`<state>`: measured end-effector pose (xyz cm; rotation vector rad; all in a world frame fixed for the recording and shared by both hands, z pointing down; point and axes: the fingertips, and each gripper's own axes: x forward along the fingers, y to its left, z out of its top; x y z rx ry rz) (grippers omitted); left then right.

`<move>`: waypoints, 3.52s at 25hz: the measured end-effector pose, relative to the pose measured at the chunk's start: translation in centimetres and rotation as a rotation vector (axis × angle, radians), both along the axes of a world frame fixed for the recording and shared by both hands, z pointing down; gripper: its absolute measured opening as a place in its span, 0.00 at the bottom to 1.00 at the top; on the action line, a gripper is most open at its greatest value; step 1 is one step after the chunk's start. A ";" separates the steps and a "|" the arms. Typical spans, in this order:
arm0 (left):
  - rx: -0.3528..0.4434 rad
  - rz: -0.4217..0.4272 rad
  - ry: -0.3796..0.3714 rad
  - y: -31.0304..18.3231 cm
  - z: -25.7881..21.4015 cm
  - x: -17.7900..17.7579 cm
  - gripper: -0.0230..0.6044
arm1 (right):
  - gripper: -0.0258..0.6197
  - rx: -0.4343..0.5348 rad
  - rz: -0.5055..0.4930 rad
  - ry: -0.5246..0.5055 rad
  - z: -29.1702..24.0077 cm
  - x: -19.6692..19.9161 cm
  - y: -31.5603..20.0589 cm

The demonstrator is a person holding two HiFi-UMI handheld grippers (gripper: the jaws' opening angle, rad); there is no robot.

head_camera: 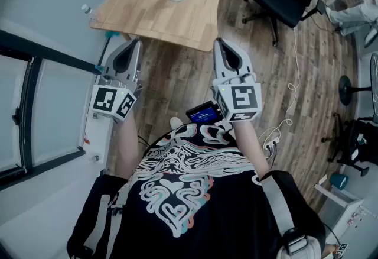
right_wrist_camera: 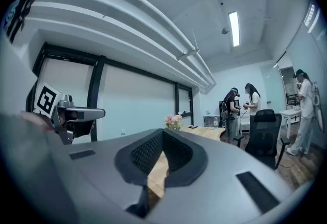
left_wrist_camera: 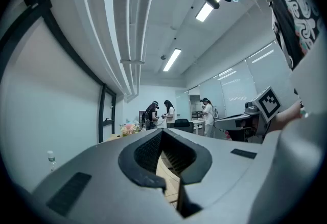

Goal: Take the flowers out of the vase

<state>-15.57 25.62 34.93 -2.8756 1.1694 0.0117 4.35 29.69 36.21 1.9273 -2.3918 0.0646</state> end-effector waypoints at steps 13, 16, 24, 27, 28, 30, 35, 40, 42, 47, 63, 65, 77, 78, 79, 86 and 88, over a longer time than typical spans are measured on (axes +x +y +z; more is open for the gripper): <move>-0.025 -0.026 0.004 0.1 1.3 1.7 0.03 | 0.04 0.048 -0.040 -0.020 0.5 1.4 -1.1; -0.020 0.001 -0.023 0.1 1.5 3.3 0.03 | 0.04 0.088 -0.048 0.003 -0.5 1.7 -1.1; 0.025 -0.056 -0.038 -1.4 0.8 6.2 0.03 | 0.04 0.050 -0.094 0.013 0.9 4.8 -2.1; 0.042 -0.090 -0.042 -2.0 0.7 6.5 0.03 | 0.04 0.041 -0.112 0.013 1.5 6.0 -2.6; 0.045 -0.101 -0.044 -2.0 0.7 6.6 0.03 | 0.04 0.036 -0.115 0.012 1.6 6.2 -2.8; 0.047 -0.109 -0.049 -2.2 0.9 6.8 0.03 | 0.04 0.033 -0.129 0.013 1.8 6.2 -3.0; 0.038 -0.149 -0.041 -4.4 1.5 6.9 0.03 | 0.04 0.012 -0.157 0.005 2.9 6.0 -5.3; -0.016 -0.130 0.002 -8.3 3.5 7.1 0.03 | 0.04 -0.006 -0.169 0.002 4.2 6.2 -9.1; -0.028 -0.150 0.016 -10.6 4.1 6.9 0.03 | 0.04 -0.012 -0.175 0.000 4.5 6.2 -11.3; -0.027 -0.172 0.034 -17.3 4.7 7.3 0.03 | 0.04 -0.028 -0.175 0.009 4.6 6.9 -17.8; -0.086 -0.103 0.045 -32.2 7.4 7.0 0.03 | 0.04 -0.046 -0.295 0.000 6.0 4.0 -33.6; -0.090 -0.097 0.026 -33.4 7.6 6.8 0.03 | 0.04 -0.054 -0.300 -0.003 6.3 3.6 -34.8; -0.091 0.001 -0.025 -36.2 9.5 7.0 0.03 | 0.04 -0.107 -0.362 0.049 8.8 1.3 -37.5; -0.087 0.005 -0.026 -36.4 9.5 7.1 0.03 | 0.04 -0.107 -0.364 0.049 8.9 1.2 -37.7; -0.085 0.008 -0.025 -36.5 9.5 7.1 0.03 | 0.04 -0.113 -0.372 0.046 9.0 1.1 -37.9; -0.107 0.020 -0.043 -38.0 10.4 7.4 0.03 | 0.05 -0.151 -0.480 0.042 10.2 -0.4 -39.5; -0.116 0.018 -0.048 -38.1 10.5 7.5 0.03 | 0.05 -0.161 -0.489 0.039 10.5 -0.3 -39.9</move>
